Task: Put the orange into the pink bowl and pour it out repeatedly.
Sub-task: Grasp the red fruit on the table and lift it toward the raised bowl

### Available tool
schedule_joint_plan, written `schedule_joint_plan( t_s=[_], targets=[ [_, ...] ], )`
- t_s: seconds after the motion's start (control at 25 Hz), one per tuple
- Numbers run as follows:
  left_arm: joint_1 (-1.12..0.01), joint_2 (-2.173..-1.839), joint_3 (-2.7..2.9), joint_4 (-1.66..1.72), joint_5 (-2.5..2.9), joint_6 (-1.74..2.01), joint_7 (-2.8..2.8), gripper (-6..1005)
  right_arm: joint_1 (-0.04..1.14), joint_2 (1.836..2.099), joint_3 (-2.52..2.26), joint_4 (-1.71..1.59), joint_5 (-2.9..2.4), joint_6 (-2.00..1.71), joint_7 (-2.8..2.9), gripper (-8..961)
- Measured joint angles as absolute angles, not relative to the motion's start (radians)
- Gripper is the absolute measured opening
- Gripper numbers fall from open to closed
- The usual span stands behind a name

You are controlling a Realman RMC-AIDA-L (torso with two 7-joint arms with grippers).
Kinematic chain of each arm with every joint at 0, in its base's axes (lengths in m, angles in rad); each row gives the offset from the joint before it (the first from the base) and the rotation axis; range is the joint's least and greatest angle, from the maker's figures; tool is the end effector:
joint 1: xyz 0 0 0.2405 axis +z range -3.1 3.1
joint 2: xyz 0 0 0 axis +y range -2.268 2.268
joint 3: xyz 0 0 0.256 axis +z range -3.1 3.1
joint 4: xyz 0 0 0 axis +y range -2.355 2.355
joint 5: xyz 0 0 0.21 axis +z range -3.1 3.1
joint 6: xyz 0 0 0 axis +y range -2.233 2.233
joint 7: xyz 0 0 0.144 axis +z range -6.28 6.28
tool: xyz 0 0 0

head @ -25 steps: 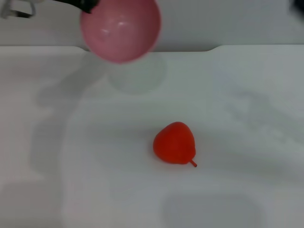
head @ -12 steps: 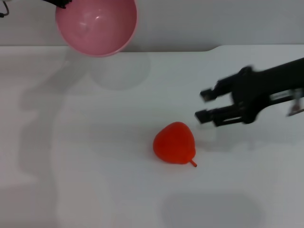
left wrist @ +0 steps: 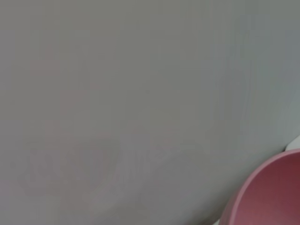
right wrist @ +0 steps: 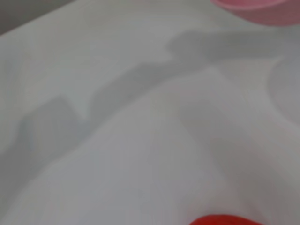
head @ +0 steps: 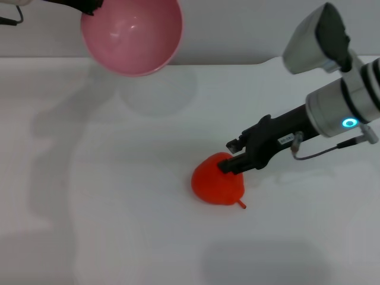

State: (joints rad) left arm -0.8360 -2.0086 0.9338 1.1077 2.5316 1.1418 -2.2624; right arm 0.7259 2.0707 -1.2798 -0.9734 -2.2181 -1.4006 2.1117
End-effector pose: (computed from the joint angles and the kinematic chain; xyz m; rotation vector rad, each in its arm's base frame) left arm -0.1540 0.4690 0.0898 -2.2833 -0.6529 -0.0553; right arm 0.1629 0.3746 -0.0378 -2.9345 0.6873 -0.0622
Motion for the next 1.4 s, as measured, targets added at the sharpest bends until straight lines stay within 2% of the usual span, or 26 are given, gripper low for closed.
schedule_joint_plan(
  t_s=[0.88, 1.12, 1.2, 1.4],
  targets=[
    [-0.848, -2.041, 0.961, 1.115, 2.531, 1.154, -2.262, 44, 0.794, 2.079, -1.351, -0.693, -2.175, -1.161, 2.118, 524],
    [-0.845, -2.042, 0.960, 1.116, 2.531, 1.154, -2.262, 43, 0.789, 2.080, -1.349, -0.695, -2.171, -1.159, 2.116, 337],
    [-0.844, -2.042, 0.959, 1.115, 2.531, 1.154, -2.262, 43, 0.788, 2.080, -1.343, -0.697, -2.170, -1.159, 2.115, 118],
    [-0.843, -2.039, 0.956, 1.111, 2.531, 1.149, -2.261, 43, 0.762, 2.076, -1.337, -0.727, -2.145, -1.158, 2.115, 88]
  ],
)
